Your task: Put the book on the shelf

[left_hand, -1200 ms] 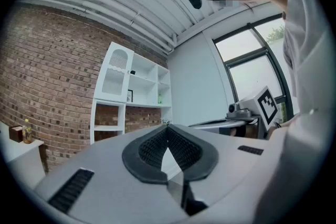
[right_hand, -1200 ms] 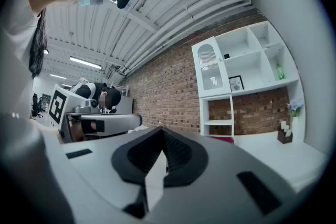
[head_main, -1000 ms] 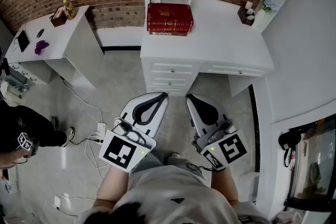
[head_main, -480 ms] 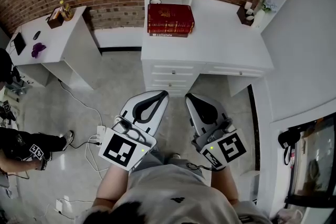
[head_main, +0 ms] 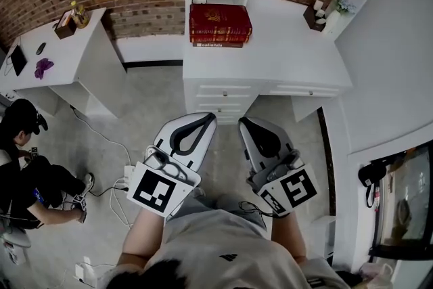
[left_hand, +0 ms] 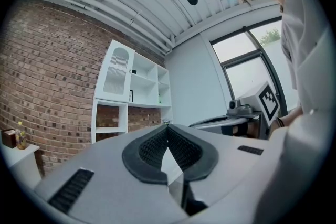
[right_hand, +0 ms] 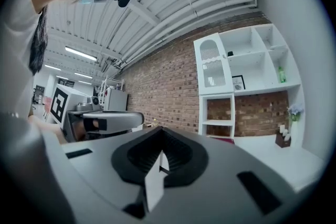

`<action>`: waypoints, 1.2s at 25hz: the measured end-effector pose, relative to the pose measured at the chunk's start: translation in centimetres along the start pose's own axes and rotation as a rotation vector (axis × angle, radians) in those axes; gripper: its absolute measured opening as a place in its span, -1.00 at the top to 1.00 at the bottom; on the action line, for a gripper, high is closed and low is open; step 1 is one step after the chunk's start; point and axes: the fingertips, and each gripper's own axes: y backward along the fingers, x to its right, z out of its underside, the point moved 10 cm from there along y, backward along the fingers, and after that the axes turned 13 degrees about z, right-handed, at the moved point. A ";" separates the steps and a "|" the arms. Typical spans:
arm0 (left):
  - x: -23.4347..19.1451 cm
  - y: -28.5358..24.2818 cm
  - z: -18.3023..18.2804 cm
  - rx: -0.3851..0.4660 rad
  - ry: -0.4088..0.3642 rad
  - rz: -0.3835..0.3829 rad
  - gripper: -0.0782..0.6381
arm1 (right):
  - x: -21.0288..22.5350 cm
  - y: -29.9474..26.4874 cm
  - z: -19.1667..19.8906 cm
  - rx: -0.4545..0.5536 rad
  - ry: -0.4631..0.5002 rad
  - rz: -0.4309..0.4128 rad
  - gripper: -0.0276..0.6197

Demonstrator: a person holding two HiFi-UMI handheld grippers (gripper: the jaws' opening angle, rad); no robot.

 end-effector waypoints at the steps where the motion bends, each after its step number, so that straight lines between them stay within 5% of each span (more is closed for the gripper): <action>1: -0.2 0.0 0.1 0.002 -0.002 -0.003 0.75 | 0.0 -0.1 0.0 -0.004 0.003 0.002 0.89; 15: -4.2 -2.1 1.5 -0.001 0.033 -0.047 0.75 | 3.2 -3.7 1.2 -0.017 -0.030 -0.010 0.89; 30: -10.8 -11.3 2.5 -0.022 0.026 -0.120 0.75 | 12.6 -11.8 2.3 -0.021 -0.063 -0.078 0.89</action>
